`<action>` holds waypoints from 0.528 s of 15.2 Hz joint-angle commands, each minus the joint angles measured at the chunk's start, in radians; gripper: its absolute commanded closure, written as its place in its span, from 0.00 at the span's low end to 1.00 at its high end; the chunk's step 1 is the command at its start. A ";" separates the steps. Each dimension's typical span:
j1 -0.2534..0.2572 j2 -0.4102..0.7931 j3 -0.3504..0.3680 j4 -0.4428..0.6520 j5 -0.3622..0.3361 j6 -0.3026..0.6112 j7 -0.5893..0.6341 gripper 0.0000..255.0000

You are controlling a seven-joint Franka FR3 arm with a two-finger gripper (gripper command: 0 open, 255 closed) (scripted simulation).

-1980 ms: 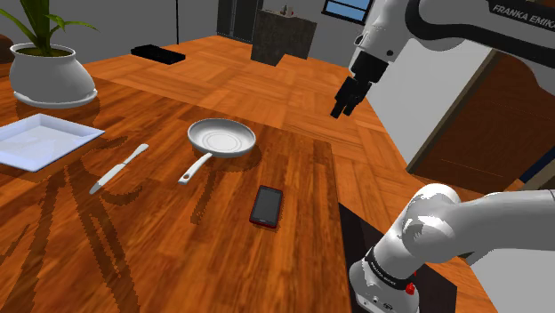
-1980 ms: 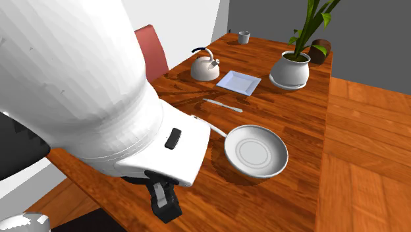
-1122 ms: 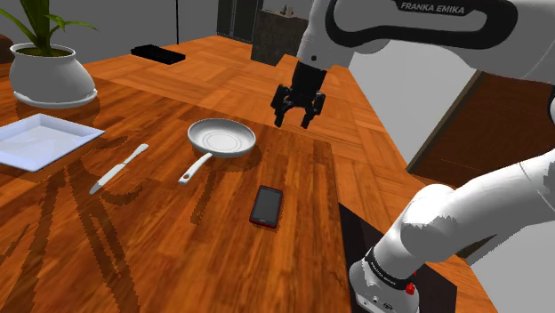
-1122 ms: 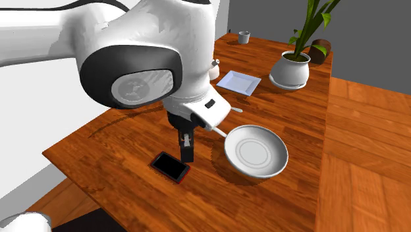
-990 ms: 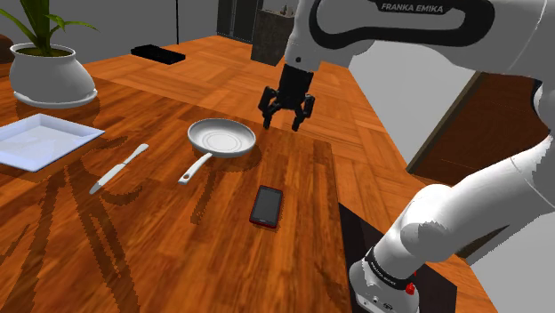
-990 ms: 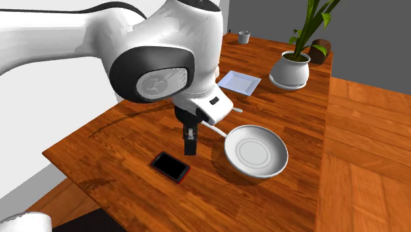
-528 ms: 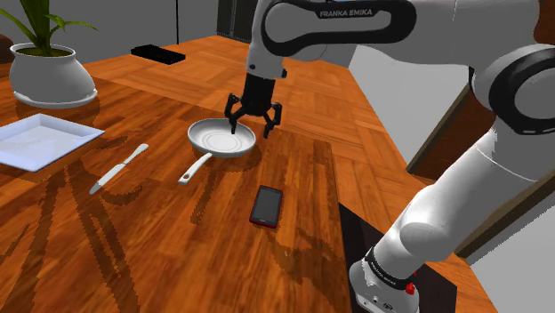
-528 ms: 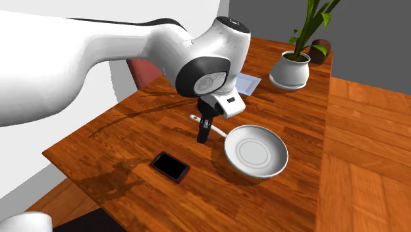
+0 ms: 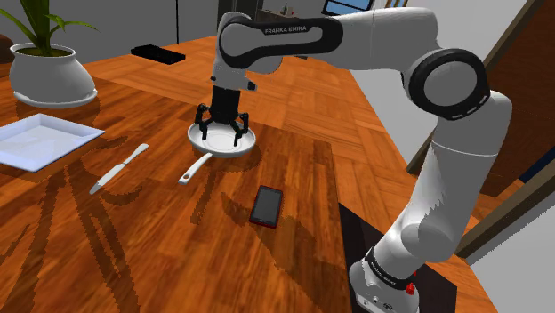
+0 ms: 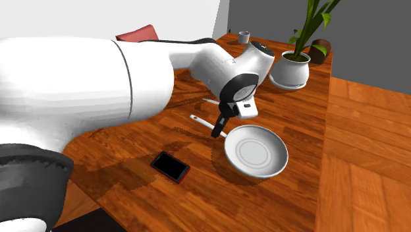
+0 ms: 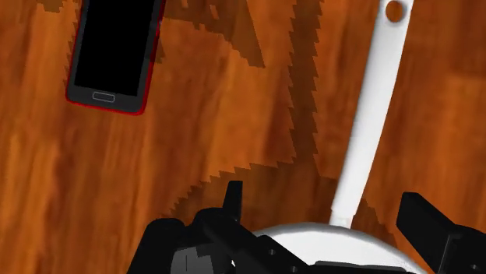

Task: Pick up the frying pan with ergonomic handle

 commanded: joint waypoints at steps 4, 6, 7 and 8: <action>0.027 0.172 -0.016 0.155 -0.004 -0.010 0.128 0.00; 0.027 0.179 -0.017 0.138 -0.004 0.013 0.123 0.00; 0.028 0.182 -0.018 0.130 -0.004 0.025 0.121 0.00; 0.028 0.186 -0.018 0.123 -0.005 0.036 0.119 0.00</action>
